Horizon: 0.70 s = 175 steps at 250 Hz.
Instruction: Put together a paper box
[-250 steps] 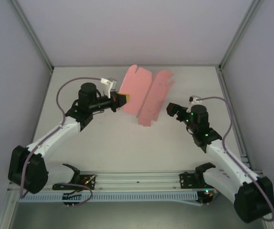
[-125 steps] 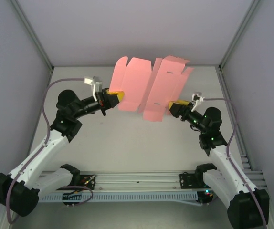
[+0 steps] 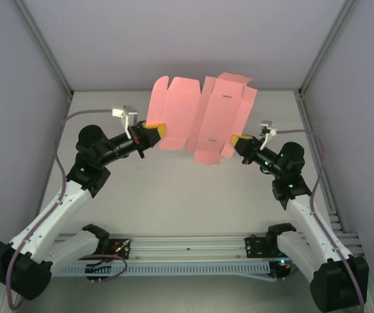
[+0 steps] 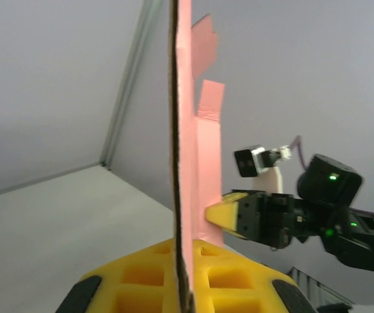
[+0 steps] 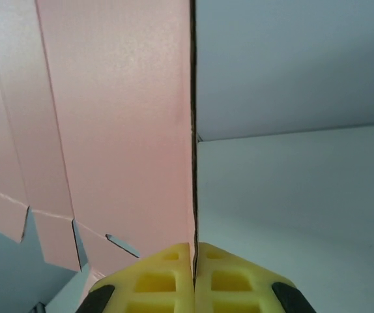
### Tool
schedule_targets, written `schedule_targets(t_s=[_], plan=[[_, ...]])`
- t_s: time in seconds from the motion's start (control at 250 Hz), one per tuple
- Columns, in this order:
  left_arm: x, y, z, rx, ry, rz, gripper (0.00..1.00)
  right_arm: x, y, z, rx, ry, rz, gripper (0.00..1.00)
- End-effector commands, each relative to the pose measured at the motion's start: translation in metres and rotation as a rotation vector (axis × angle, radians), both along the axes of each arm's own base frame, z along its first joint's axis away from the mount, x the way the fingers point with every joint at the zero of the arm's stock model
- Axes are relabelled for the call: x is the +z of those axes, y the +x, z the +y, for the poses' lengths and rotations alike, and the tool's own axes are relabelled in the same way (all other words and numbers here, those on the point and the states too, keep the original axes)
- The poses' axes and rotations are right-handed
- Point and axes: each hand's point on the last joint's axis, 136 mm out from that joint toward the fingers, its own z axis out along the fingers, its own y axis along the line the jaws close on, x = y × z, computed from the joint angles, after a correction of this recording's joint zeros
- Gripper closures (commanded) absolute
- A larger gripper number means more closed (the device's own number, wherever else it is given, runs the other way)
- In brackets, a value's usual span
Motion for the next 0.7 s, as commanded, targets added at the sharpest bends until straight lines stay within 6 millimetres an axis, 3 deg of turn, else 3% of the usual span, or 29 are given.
schedule_targets(t_s=[0.0, 0.056, 0.068, 0.168, 0.264, 0.391, 0.547, 0.695], plan=[[-0.023, 0.02, 0.011, 0.136, 0.059, 0.071, 0.47, -0.005, 0.003, -0.007, -0.044, -0.073, -0.001, 1.0], [-0.045, 0.036, 0.022, 0.247, 0.11, 0.153, 0.04, -0.015, 0.005, -0.008, -0.058, -0.093, 0.03, 1.0], [-0.051, 0.04, 0.026, 0.279, 0.124, 0.176, 0.01, -0.018, 0.005, -0.009, -0.063, -0.096, 0.04, 1.0], [-0.1, 0.067, 0.075, 0.611, 0.257, 0.35, 0.0, -0.053, 0.005, -0.005, -0.046, -0.165, 0.111, 1.0], [-0.135, 0.072, 0.12, 0.859, 0.388, 0.442, 0.0, -0.099, 0.009, -0.008, -0.086, -0.262, 0.227, 1.0], [-0.159, 0.067, 0.142, 0.961, 0.505, 0.503, 0.0, -0.155, 0.01, -0.015, -0.156, -0.489, 0.335, 1.0], [-0.172, 0.068, 0.14, 0.947, 0.537, 0.525, 0.0, -0.166, 0.02, -0.016, -0.206, -0.768, 0.297, 1.0], [-0.173, 0.071, 0.129, 0.897, 0.536, 0.518, 0.0, -0.152, 0.038, -0.019, -0.275, -1.112, 0.125, 1.0]])
